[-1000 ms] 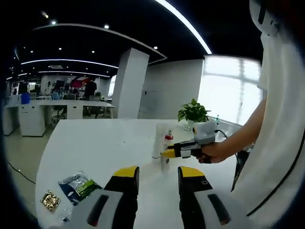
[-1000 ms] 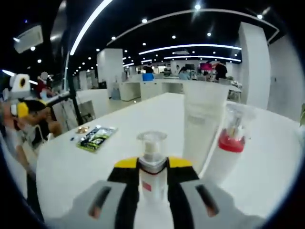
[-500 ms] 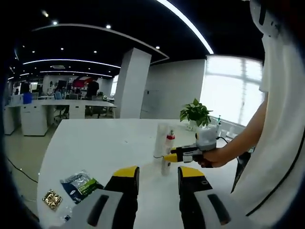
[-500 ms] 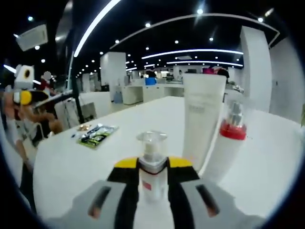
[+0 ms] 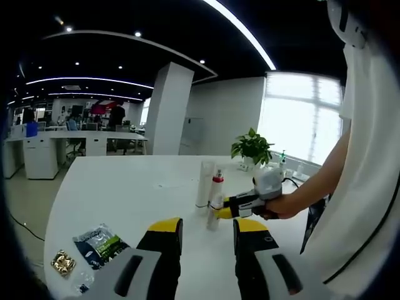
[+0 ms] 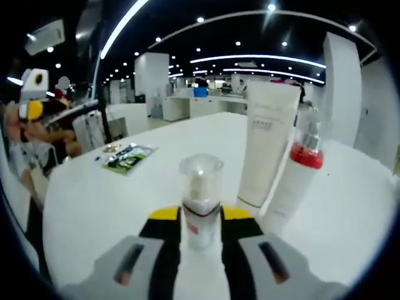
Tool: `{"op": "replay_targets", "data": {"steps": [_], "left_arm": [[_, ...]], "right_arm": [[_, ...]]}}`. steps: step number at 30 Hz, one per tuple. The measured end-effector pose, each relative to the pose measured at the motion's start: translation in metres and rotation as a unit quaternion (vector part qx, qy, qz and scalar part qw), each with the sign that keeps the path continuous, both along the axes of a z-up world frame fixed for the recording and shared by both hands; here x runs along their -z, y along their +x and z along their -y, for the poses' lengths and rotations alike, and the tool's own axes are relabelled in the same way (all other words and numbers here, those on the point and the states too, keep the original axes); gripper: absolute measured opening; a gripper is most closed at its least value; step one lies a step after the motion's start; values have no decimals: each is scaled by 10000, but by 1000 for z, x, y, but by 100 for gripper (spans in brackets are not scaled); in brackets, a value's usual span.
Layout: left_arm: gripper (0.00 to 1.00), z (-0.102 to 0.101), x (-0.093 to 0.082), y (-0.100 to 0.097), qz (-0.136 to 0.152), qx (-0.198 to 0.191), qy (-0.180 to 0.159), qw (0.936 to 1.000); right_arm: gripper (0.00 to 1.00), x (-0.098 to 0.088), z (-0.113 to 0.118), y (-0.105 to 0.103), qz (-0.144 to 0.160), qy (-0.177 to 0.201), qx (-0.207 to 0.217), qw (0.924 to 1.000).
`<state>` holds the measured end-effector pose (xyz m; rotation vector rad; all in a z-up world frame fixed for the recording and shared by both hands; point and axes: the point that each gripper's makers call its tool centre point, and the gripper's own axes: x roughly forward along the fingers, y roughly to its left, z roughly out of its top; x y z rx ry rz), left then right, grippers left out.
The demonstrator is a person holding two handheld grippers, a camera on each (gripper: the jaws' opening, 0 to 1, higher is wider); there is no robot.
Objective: Arrange the skincare products in the storage area until every visible bottle or jar stands upright without overlapping.
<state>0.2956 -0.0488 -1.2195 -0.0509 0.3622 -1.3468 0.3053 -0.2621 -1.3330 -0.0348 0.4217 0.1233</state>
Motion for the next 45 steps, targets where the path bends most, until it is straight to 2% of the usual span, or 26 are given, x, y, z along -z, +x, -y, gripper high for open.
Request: {"op": "replay_targets", "data": {"steps": [6,11,14,21,26,35,45], "left_arm": [[33,-7,4,0,-25,-100,34,9999],[33,-11,3,4,-30,-200,30,9998],[33,-12,2,5,0,-208,31,9998],[32,-19,6,6,24,-258,151,9995],[32,-22,7,6,2,-287,177,9994],[32,-22,6,10,21,-291,229,9993],[32,-25,6,13,41,-375,240,9990]], "right_arm": [[26,9,2,-3,-271,88,134,9995],[23,19,6,-2,-564,-21,183,9982],[21,19,5,1,-556,75,206,9982],[20,18,3,8,-524,27,210,9984],[20,18,15,14,-538,39,389,9978],[20,19,36,21,-666,-14,403,9970],[20,21,42,26,-751,-3,353,9966]]}}
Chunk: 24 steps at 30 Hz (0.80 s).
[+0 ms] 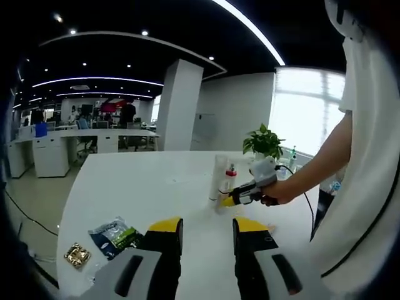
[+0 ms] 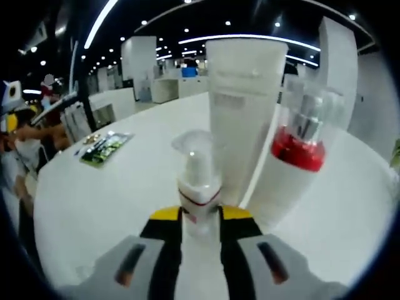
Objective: Arrange the skincare products in the storage area until every visible bottle or jar stands upright without overlapping.
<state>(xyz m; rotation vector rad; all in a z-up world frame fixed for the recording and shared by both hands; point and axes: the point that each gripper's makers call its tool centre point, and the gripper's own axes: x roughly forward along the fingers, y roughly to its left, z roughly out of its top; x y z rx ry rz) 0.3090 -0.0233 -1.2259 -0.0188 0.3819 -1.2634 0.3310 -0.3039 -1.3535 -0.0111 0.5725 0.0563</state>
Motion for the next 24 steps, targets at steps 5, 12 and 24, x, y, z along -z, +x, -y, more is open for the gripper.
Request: {"op": "replay_targets", "data": {"steps": [5,12,24], "left_arm": [[31,-2,2,0,-23,-36,11,10000],[31,-3,7,-3,-82,-37,46,9999],[31,-4,13,-6,-141,-27,66,9999]], "right_arm": [[20,-1,0,1,-38,-43,-42,10000],[21,-3,3,2,-64,-22,28,10000],[21,-1,9,-7,-112,79,270,9995]]}}
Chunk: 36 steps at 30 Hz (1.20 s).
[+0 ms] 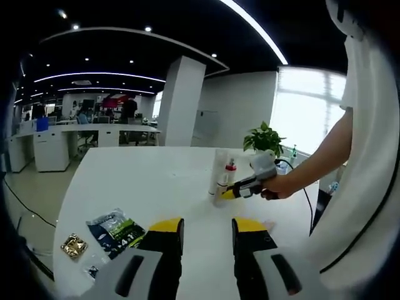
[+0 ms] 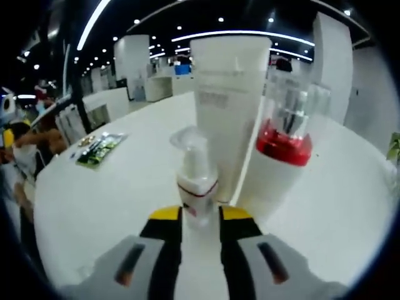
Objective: Arrange the skincare products in the storage area until every visible bottle or jar stands upright without overlapping.
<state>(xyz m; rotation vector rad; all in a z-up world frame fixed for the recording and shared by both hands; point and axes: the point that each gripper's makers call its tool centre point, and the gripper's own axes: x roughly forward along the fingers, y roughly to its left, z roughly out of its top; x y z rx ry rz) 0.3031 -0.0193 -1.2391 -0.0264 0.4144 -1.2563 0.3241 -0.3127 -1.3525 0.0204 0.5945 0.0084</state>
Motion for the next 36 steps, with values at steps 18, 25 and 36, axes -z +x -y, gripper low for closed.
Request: {"op": "replay_targets", "data": {"steps": [18,25,36], "left_arm": [[31,11,6,-14,-250,288,42,9993],[31,51,13,-30,-512,775,55,9957],[32,76,5,-72,-595,977,389,9927]], "right_arm": [[30,-7,-12,-27,15,404,155,9991],[41,-12,-40,-91,-394,819,-494,9946],[39,16,-74,-160,-1024,2,-2459,9639]]}}
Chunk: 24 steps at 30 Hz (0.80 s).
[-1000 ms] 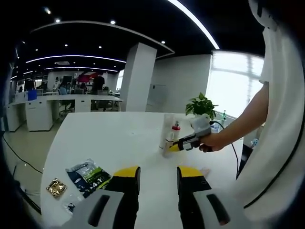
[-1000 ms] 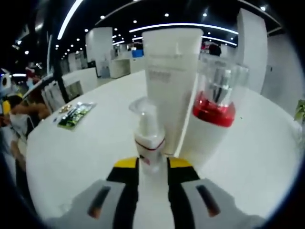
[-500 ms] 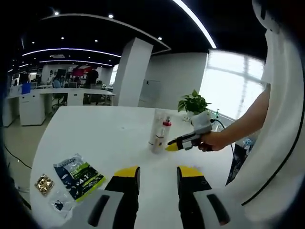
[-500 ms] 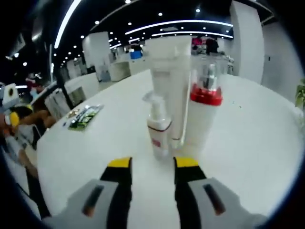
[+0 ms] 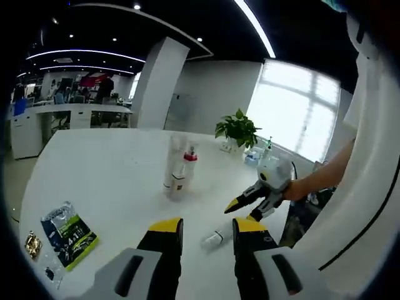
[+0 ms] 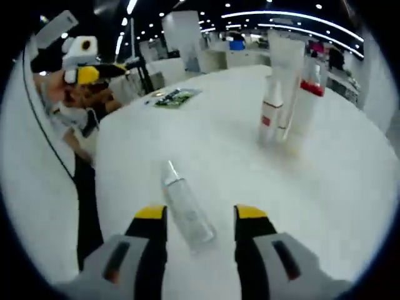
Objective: Arrange the skincare products in the storage area until every visible bottle or jar stands upright without overlapping.
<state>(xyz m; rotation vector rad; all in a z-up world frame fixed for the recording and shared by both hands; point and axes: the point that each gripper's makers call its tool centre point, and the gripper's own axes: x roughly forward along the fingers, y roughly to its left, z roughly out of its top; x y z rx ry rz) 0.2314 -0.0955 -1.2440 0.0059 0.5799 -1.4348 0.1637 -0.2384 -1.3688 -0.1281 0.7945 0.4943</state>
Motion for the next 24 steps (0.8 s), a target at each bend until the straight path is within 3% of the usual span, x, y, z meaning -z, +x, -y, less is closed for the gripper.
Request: {"op": "replay_targets", "data": {"steps": [2,4,7,10,12,13,14,16,19,20,24], "left_arm": [[32,-3,4,-8,-24,-156,77,9998],[32,-3,6,-18,-85,-244,101,9996],[32,1,8,-34,-63,-304,174,9994],[32,6,10,-45,-193,-460,211,9985],[31,10,10,-50,-307,-520,195,9980],[31,15,10,-55,-389,-514,169,9978],[31,18,11,-57,-427,-506,165,9977],[32,22,12,-60,-464,-446,193,9977],[32,27,13,-61,-502,-410,251,9976],[32,29,11,-58,-697,-575,207,9957],[41,39,3,-53,-1404,-888,-87,9861]], "right_arm": [[35,10,-5,-4,-17,-539,-730,9959],[30,11,-16,-4,70,-560,-1122,9921],[30,13,-27,0,181,-591,-1399,9882],[25,24,-26,1,78,-860,-1611,9831],[21,30,-22,0,-49,-1009,-1597,9820],[20,27,-27,4,45,-745,-1416,9871],[20,28,-23,4,-54,-700,-1231,9899],[19,27,-20,5,44,-689,-1121,9913],[18,19,-23,5,117,-264,-848,9960],[18,8,-19,9,401,-212,-661,9968],[18,-22,-16,10,889,-91,-317,9955]]}}
